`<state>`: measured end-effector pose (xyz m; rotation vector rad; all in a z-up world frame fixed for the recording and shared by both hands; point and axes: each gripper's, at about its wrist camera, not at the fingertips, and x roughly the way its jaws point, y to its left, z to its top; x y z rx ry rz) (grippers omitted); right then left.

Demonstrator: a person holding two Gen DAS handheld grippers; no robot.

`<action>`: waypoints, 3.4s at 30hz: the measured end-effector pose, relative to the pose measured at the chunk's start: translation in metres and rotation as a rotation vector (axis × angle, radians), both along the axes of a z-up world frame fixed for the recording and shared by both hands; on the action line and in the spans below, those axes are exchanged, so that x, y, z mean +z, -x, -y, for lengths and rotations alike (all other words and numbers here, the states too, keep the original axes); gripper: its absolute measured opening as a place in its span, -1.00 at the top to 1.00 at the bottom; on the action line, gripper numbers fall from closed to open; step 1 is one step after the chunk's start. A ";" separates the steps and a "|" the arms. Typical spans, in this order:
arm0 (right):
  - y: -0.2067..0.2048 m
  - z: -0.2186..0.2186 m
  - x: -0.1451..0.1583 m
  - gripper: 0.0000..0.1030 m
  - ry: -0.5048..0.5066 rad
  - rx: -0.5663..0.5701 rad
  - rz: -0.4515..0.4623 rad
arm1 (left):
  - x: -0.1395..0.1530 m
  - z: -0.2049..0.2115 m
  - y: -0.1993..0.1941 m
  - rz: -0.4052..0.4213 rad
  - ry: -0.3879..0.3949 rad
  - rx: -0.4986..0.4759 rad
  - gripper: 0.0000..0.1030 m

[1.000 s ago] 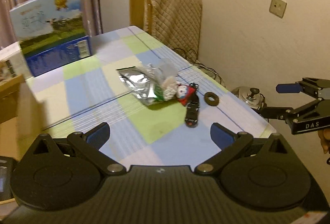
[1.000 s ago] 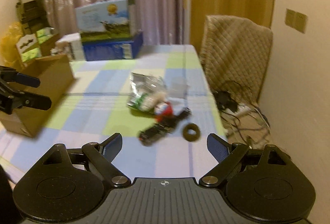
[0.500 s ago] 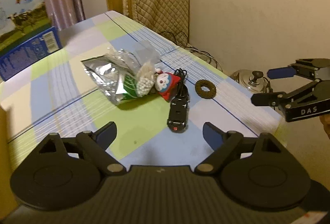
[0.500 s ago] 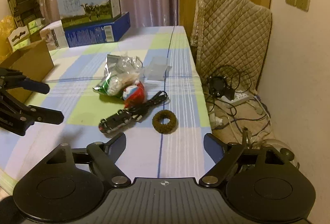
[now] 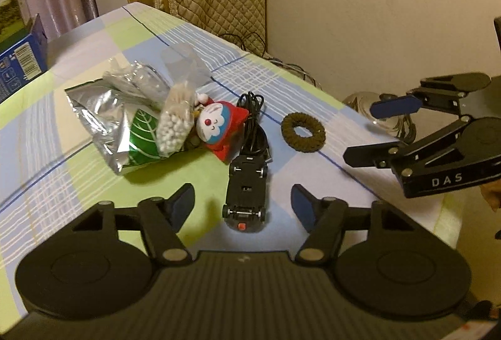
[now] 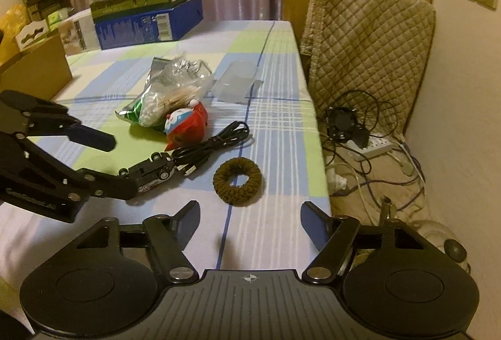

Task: Organize objects
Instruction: 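Grasp the black toy car with the left tool while the right tool grasps the brown hair tie, then carry the toy car and hair tie over the cardboard box with both tools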

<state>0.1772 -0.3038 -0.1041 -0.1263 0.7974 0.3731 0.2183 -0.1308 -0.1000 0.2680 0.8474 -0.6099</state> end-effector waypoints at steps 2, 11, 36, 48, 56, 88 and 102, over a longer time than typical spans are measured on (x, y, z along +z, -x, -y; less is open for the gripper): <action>-0.005 -0.002 -0.005 -0.23 0.003 0.016 0.000 | -0.006 0.004 -0.003 -0.004 -0.015 -0.009 -0.04; -0.033 -0.016 -0.021 -0.21 0.032 0.083 0.008 | -0.022 0.010 -0.012 -0.018 -0.051 -0.026 0.46; -0.035 -0.038 -0.022 0.69 0.070 0.101 0.007 | -0.020 -0.029 -0.010 -0.035 -0.065 0.056 0.46; -0.013 -0.050 0.004 0.69 0.072 0.113 -0.006 | 0.008 -0.050 0.000 -0.046 -0.050 0.098 0.47; 0.000 -0.065 0.025 0.69 0.072 0.136 0.007 | 0.031 -0.071 0.014 -0.030 -0.056 0.117 0.47; 0.013 -0.223 0.114 0.69 0.007 0.402 0.068 | 0.171 -0.232 0.013 -0.014 -0.039 0.298 0.47; 0.031 -0.377 0.140 0.69 -0.099 0.649 0.058 | 0.221 -0.368 0.025 0.013 -0.078 0.480 0.47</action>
